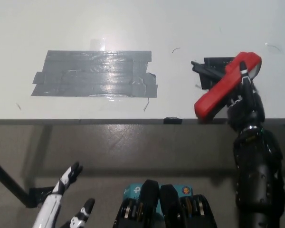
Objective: The robot first picks the multimeter with right hand and then unfolds the black stand on the back of it using left hand
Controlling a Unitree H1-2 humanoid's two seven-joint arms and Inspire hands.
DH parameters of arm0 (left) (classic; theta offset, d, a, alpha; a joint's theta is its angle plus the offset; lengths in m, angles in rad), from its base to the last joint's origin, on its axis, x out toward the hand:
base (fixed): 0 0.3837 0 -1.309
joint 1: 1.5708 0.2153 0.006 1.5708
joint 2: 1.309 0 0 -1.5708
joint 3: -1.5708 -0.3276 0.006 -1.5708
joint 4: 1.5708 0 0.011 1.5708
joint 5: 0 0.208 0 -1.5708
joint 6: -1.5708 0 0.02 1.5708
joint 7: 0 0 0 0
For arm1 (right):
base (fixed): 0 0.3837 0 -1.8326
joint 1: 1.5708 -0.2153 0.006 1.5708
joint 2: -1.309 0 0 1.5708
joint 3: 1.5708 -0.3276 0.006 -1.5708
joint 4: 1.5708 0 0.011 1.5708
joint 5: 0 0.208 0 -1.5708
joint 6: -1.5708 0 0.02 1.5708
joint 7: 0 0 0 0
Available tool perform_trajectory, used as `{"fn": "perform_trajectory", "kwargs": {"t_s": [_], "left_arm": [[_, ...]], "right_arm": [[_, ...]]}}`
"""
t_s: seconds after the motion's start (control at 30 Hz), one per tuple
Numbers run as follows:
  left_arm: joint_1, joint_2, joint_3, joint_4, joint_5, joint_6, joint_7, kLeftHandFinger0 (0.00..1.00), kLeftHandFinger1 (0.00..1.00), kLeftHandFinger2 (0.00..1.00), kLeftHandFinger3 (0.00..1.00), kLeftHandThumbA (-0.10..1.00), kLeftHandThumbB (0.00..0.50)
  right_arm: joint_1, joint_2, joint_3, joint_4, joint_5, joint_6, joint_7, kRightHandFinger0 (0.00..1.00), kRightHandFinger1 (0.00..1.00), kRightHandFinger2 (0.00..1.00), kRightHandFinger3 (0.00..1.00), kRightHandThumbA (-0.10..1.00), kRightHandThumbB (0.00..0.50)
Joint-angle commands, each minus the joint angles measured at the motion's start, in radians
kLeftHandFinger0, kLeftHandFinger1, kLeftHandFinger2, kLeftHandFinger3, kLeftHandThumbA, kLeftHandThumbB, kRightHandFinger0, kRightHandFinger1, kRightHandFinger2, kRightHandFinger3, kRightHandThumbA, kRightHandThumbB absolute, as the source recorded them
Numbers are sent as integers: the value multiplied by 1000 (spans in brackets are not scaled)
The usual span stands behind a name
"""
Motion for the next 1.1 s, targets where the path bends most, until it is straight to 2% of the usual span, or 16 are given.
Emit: {"fn": "perform_trajectory", "kwargs": {"t_s": [0.0,0.07,0.13,0.17,0.2,0.27,0.3,0.37,0.4,0.43,0.53,0.7,0.8,0.83,0.93,1.07], "left_arm": [[-151,-47,-42,-360,-97,99,-35,1000,1000,1000,1000,698,157],[-180,-58,-50,-369,-90,111,-38,1000,1000,1000,1000,697,159],[-205,-73,-59,-372,-85,112,-35,1000,1000,1000,1000,681,159],[-217,-82,-65,-373,-84,109,-33,1000,1000,1000,1000,682,169],[-232,-90,-71,-372,-87,103,-30,1000,1000,1000,1000,679,166],[-258,-97,-77,-375,-78,91,-30,1000,1000,1000,1000,694,153],[-280,-104,-81,-379,-68,88,-31,1000,1000,1000,1000,707,166],[-294,-116,-84,-385,-62,103,-29,1000,1000,1000,1000,728,183],[-309,-126,-85,-388,-60,112,-26,1000,1000,1000,1000,752,195],[-317,-134,-86,-390,-52,106,-23,1000,1000,1000,1000,763,197],[-340,-151,-92,-405,-34,114,-24,1000,1000,1000,1000,796,206],[-381,-177,-106,-436,23,125,-33,1000,1000,1000,1000,842,195],[-408,-197,-114,-450,56,112,-30,1000,1000,1000,1000,876,233],[-420,-197,-116,-453,64,95,-30,1000,1000,1000,1000,894,218],[-444,-195,-119,-465,50,91,-33,1000,1000,1000,1000,882,220],[-473,-202,-121,-479,33,79,-26,1000,1000,1000,1000,862,252]], "right_arm": [[-73,45,159,-471,646,103,119,0,324,824,778,-100,74],[-56,51,175,-489,646,103,157,0,326,867,906,-100,74],[-41,57,205,-520,656,103,150,0,313,866,670,-100,108],[-25,66,227,-542,647,103,154,0,306,858,621,-100,118],[-13,73,246,-562,643,103,160,0,301,856,664,-100,117],[8,76,281,-588,654,103,168,0,306,826,407,-100,126],[30,80,312,-615,662,103,166,0,290,784,357,-100,132],[46,81,333,-639,677,103,158,0,246,741,471,-100,134],[62,80,354,-665,668,103,154,0,225,719,592,-100,142],[75,75,372,-678,672,103,162,0,226,731,585,-100,142],[108,51,427,-726,680,103,143,0,142,598,496,-100,169],[133,27,459,-775,700,103,122,0,148,641,695,-100,159],[145,2,464,-791,712,103,131,0,147,649,740,-100,148],[150,-5,463,-790,731,103,140,0,148,654,758,-100,131],[161,-16,461,-798,748,103,133,0,139,661,771,-100,126],[171,-44,445,-820,740,103,109,0,63,576,632,-100,134]]}}
